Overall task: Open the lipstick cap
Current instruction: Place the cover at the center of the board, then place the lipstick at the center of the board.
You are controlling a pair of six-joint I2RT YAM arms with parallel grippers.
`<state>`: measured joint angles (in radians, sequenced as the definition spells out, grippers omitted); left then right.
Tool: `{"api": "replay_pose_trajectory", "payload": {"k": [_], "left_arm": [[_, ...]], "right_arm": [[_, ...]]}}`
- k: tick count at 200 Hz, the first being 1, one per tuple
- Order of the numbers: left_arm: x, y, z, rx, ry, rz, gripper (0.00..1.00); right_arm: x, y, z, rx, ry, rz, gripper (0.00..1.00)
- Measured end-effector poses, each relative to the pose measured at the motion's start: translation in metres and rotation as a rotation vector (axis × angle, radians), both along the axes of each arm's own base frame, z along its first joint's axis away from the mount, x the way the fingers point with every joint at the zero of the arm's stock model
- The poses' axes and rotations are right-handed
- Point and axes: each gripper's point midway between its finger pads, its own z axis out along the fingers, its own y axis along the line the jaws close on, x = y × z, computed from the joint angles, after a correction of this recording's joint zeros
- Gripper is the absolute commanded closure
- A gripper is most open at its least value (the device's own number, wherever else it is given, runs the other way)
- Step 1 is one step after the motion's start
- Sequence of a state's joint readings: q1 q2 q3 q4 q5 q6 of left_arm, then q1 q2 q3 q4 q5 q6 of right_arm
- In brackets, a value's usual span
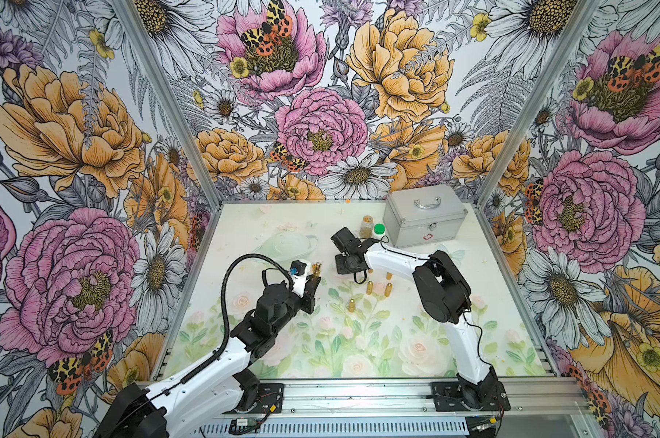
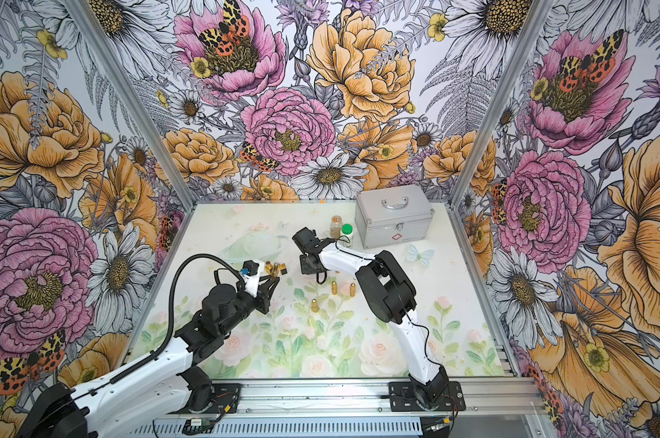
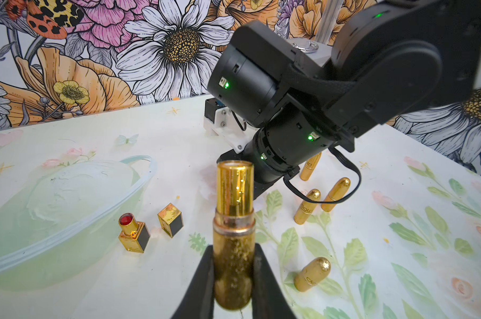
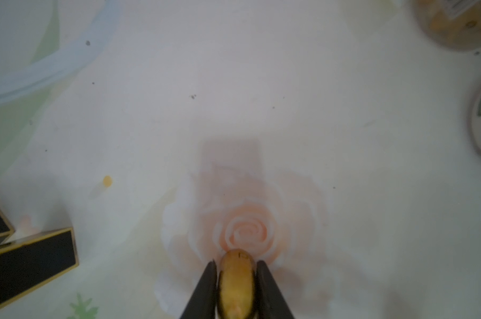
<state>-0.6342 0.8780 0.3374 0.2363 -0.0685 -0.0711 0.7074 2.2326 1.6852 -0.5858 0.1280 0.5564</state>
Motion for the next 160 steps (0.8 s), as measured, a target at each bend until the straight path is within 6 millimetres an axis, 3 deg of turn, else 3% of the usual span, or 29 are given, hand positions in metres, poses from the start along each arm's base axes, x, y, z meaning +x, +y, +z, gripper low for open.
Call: {"api": "replay_pose_trajectory", "payload": {"k": [51, 73, 92, 117, 160], "left_arm": [[0.000, 0.001, 0.000, 0.000, 0.001, 0.003, 1.00], [0.000, 0.001, -0.001, 0.000, 0.001, 0.003, 1.00], [0.000, 0.001, 0.000, 0.000, 0.001, 0.003, 1.00], [0.000, 0.000, 0.000, 0.000, 0.000, 0.003, 1.00], [-0.001, -0.002, 0.001, -0.002, -0.001, -0.012, 1.00]], "right_arm": [[0.000, 0.001, 0.001, -0.002, -0.003, 0.008, 0.59], [0.000, 0.001, 0.013, 0.011, -0.017, 0.009, 0.55], [-0.001, 0.000, 0.039, 0.039, -0.049, 0.015, 0.53], [-0.009, 0.000, 0.089, 0.114, -0.099, 0.037, 0.50], [-0.042, 0.008, 0.171, 0.334, -0.111, 0.162, 0.47]]}}
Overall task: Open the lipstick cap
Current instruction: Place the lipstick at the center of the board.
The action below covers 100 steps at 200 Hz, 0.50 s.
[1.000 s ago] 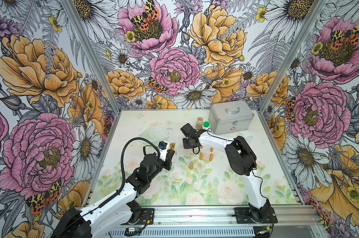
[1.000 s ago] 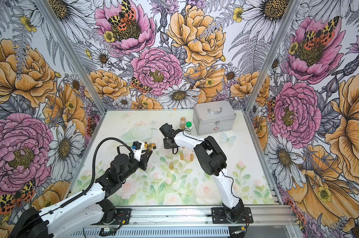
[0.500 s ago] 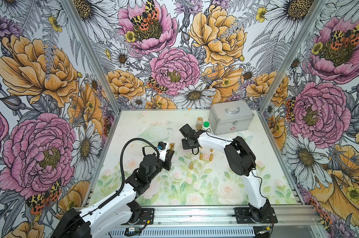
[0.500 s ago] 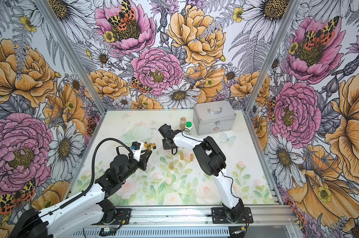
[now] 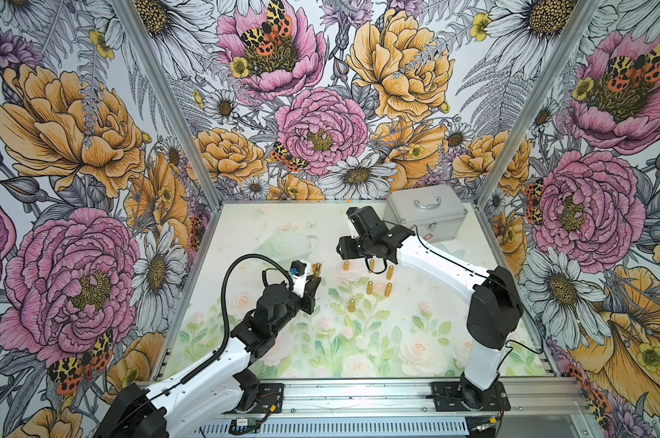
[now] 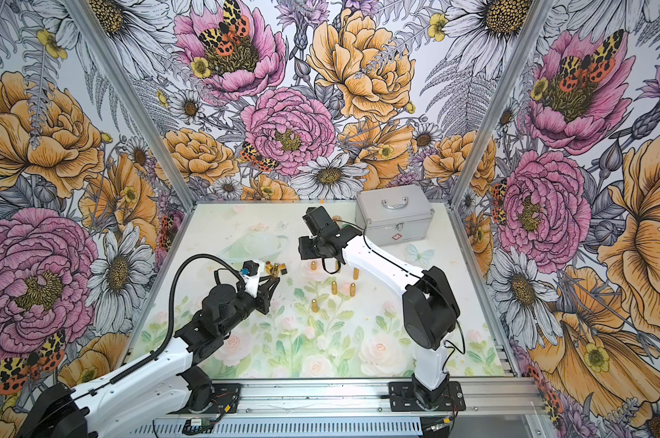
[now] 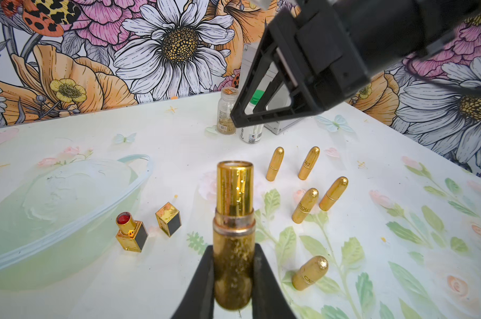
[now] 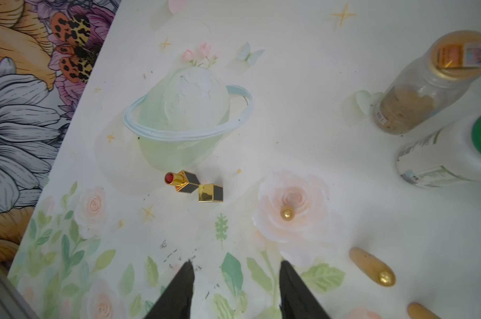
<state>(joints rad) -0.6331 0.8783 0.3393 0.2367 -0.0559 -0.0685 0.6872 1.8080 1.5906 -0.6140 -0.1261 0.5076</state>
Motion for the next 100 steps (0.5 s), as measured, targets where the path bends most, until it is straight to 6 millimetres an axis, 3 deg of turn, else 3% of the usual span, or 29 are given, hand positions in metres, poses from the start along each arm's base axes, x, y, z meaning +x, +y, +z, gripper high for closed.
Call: {"api": "replay_pose_trajectory", "payload": {"k": [47, 100], "left_arm": [[0.002, -0.007, 0.001, 0.013, 0.005, -0.031, 1.00], [0.001, -0.016, 0.001, 0.024, 0.006, -0.061, 1.00]], "right_arm": [[-0.046, 0.016, 0.043, 0.168, 0.047, 0.180, 0.41], [-0.072, 0.034, 0.043, 0.223, 0.124, 0.264, 0.41]]}}
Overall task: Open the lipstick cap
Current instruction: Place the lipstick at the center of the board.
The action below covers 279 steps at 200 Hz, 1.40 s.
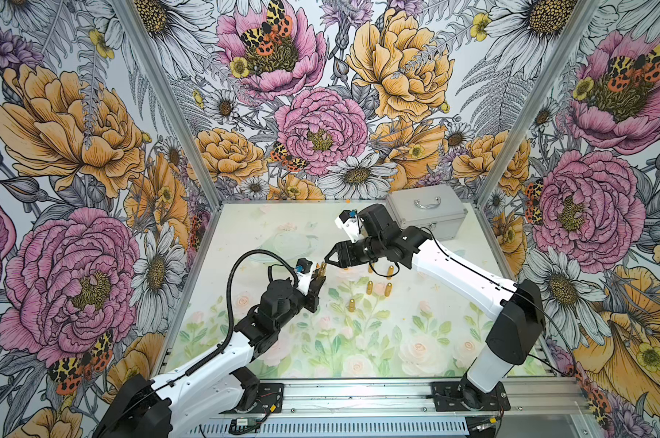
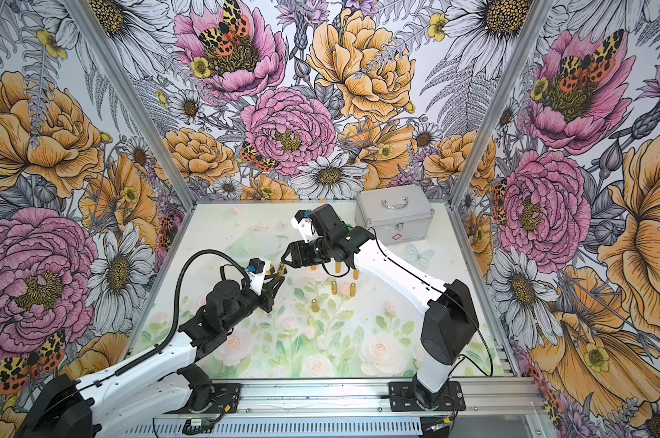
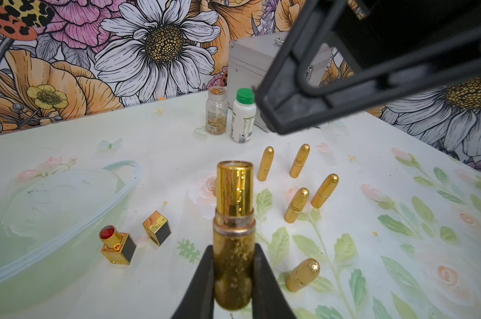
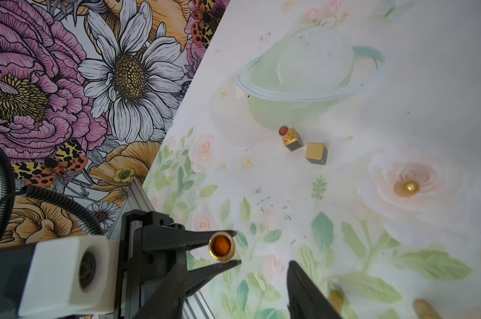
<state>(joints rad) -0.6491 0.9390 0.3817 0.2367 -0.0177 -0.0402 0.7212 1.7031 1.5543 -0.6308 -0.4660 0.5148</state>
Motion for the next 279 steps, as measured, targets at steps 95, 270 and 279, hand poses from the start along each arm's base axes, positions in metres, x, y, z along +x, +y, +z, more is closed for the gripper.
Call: {"api": "replay_pose_trajectory", "payload": {"k": [95, 270, 279], "left_arm": [[-0.001, -0.005, 0.005, 0.007, -0.016, -0.019, 1.00], [0.000, -0.008, 0.012, 0.005, -0.033, -0.024, 1.00], [0.000, -0.008, 0.012, 0.006, -0.034, -0.023, 1.00]], "right_arm": [[-0.019, 0.020, -0.017, 0.004, 0.080, 0.066, 0.57], [-0.019, 0.027, -0.030, -0.003, 0.100, 0.064, 0.78], [-0.019, 0.027, -0.031, -0.004, 0.099, 0.063, 0.79]]}}
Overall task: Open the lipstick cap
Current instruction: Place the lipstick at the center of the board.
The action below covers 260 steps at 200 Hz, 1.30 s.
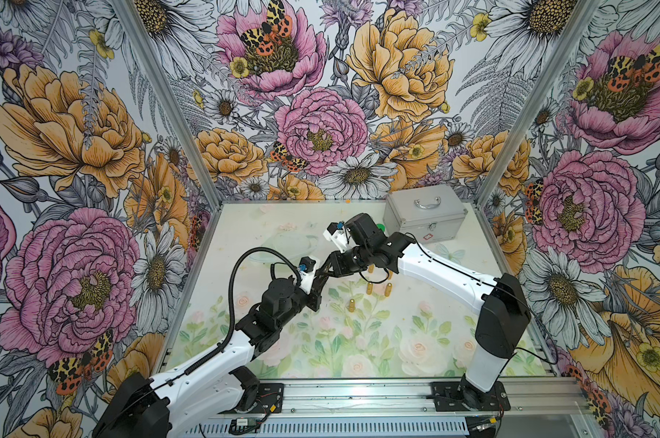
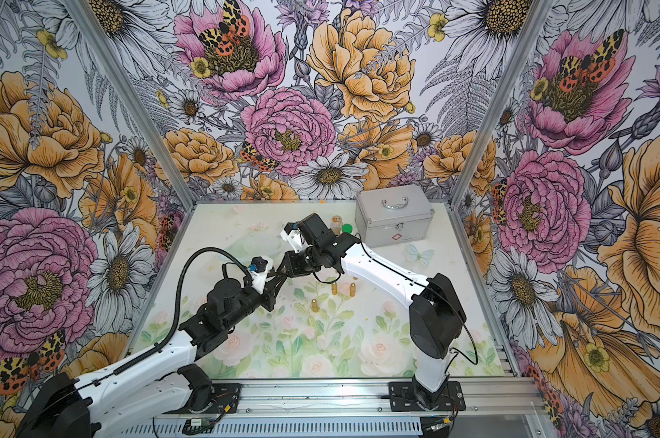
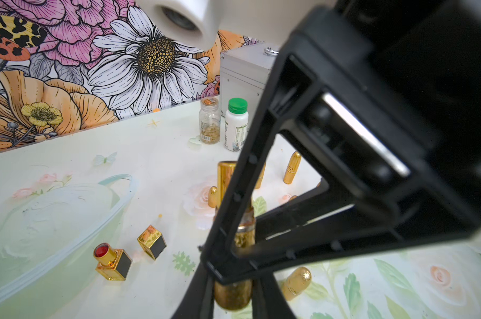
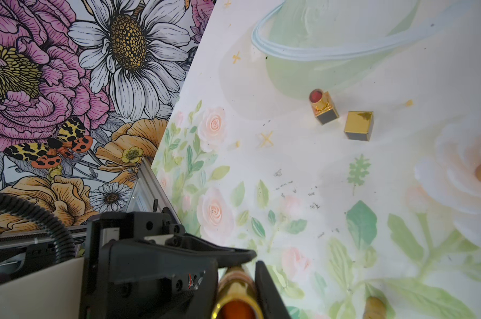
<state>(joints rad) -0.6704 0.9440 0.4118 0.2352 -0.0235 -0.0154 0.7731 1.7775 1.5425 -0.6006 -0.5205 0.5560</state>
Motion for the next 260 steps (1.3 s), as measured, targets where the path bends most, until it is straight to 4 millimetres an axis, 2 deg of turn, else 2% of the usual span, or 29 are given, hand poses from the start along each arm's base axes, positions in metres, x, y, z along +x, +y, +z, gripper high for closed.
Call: {"api": "replay_pose_trajectory", "payload": {"k": [39, 48, 73, 91, 108, 131, 158, 172, 198, 220, 260], "left_arm": [[0.000, 0.000, 0.000, 0.001, -0.001, 0.002, 0.99], [0.000, 0.000, 0.000, 0.001, -0.001, 0.004, 0.90], [0.001, 0.001, 0.000, 0.008, -0.007, 0.007, 0.50], [0.002, 0.002, 0.001, 0.003, -0.006, 0.016, 0.36], [0.002, 0.003, 0.002, 0.006, -0.014, 0.021, 0.17], [0.002, 0.007, 0.009, -0.020, -0.020, 0.046, 0.02], [0.003, 0.015, 0.014, -0.041, -0.021, 0.092, 0.01], [0.003, 0.021, 0.011, -0.049, -0.004, 0.123, 0.01], [0.004, 0.037, 0.002, -0.061, 0.050, 0.209, 0.01], [0.005, 0.052, -0.007, -0.073, 0.094, 0.288, 0.01], [0.002, 0.077, -0.022, -0.100, 0.152, 0.402, 0.01]], "right_arm": [[0.001, 0.000, 0.000, -0.003, -0.003, -0.004, 0.79], [0.001, -0.001, 0.000, -0.004, -0.005, -0.006, 0.79], [0.005, -0.002, -0.002, -0.015, -0.018, -0.019, 0.79], [0.010, -0.005, -0.003, -0.030, -0.032, -0.040, 0.79], [0.020, -0.011, -0.003, -0.047, -0.059, -0.069, 0.79], [0.036, -0.020, 0.000, -0.083, -0.113, -0.120, 0.79], [0.058, -0.026, 0.004, -0.137, -0.199, -0.187, 0.79], [0.069, -0.030, -0.002, -0.181, -0.233, -0.224, 0.79], [0.088, -0.035, -0.023, -0.283, -0.284, -0.282, 0.79], [0.099, -0.032, -0.045, -0.362, -0.317, -0.302, 0.79], [0.101, -0.018, -0.085, -0.465, -0.357, -0.299, 0.79]]}}
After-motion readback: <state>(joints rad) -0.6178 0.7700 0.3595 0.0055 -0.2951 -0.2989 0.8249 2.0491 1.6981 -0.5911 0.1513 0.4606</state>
